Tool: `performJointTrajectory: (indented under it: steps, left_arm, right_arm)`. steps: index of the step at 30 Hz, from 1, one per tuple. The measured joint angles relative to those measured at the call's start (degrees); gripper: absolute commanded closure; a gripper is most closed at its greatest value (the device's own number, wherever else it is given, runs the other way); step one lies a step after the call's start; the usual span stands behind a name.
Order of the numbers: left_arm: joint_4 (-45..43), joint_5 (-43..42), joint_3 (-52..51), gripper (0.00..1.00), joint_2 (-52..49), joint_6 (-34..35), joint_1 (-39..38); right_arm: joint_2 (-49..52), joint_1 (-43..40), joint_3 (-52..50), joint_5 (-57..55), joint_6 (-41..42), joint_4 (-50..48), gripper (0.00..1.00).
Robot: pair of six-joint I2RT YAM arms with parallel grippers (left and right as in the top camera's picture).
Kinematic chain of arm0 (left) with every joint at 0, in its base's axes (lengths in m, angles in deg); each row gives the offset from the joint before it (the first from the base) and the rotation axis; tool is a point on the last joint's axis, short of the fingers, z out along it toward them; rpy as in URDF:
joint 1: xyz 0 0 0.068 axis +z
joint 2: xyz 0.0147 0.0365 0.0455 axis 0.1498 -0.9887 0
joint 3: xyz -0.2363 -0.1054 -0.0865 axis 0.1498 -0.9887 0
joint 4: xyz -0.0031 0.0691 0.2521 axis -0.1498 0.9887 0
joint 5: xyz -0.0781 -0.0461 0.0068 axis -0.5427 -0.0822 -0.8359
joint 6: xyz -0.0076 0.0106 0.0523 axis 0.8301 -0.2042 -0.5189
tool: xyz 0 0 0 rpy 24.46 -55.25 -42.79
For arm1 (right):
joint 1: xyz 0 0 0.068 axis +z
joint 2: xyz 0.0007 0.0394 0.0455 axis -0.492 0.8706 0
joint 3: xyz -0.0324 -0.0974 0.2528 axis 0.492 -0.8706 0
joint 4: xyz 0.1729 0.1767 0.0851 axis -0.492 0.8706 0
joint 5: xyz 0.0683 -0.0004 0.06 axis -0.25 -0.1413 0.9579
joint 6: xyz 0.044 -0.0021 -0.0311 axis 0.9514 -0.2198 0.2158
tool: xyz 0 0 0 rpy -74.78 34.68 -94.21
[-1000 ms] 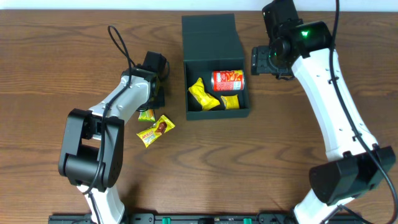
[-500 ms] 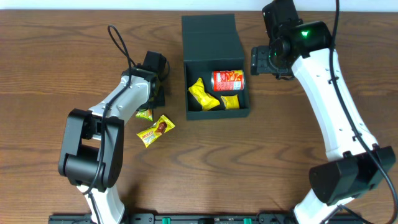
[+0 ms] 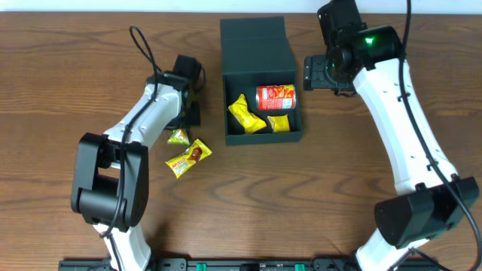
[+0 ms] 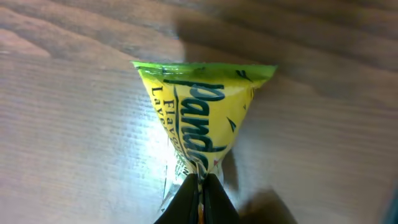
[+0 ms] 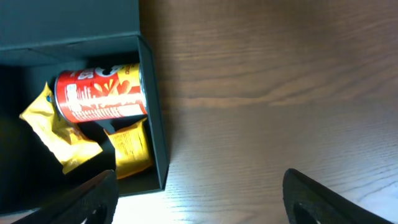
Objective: Pack container
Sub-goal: 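Carry the Pandan packet into the box's left side and release it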
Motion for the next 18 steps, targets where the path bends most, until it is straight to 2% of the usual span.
performJointTrajectory:
  steps: [5, 9, 12, 18]
  left_arm:
    - [6.4, -1.5, 9.4, 0.94, 0.1, 0.0, -1.0]
    - [8.2, -2.1, 16.9, 0.94, 0.2, 0.0, -4.3]
    - [6.4, -2.3, 20.3, 0.94, 0.4, 0.0, -8.1]
    - [2.3, -2.0, 20.7, 0.94, 0.4, 0.0, -13.4]
  right_arm:
    - [0.0, 0.0, 0.0, -0.3, -0.6, -0.7, 0.01]
    - [0.0, -0.5, 0.0, -1.0, -0.6, -0.9, 0.01]
    - [0.0, -2.1, 0.0, -1.8, -0.6, -1.0, 0.01]
    - [0.0, -6.5, 0.0, -2.4, -0.6, -0.7, 0.01]
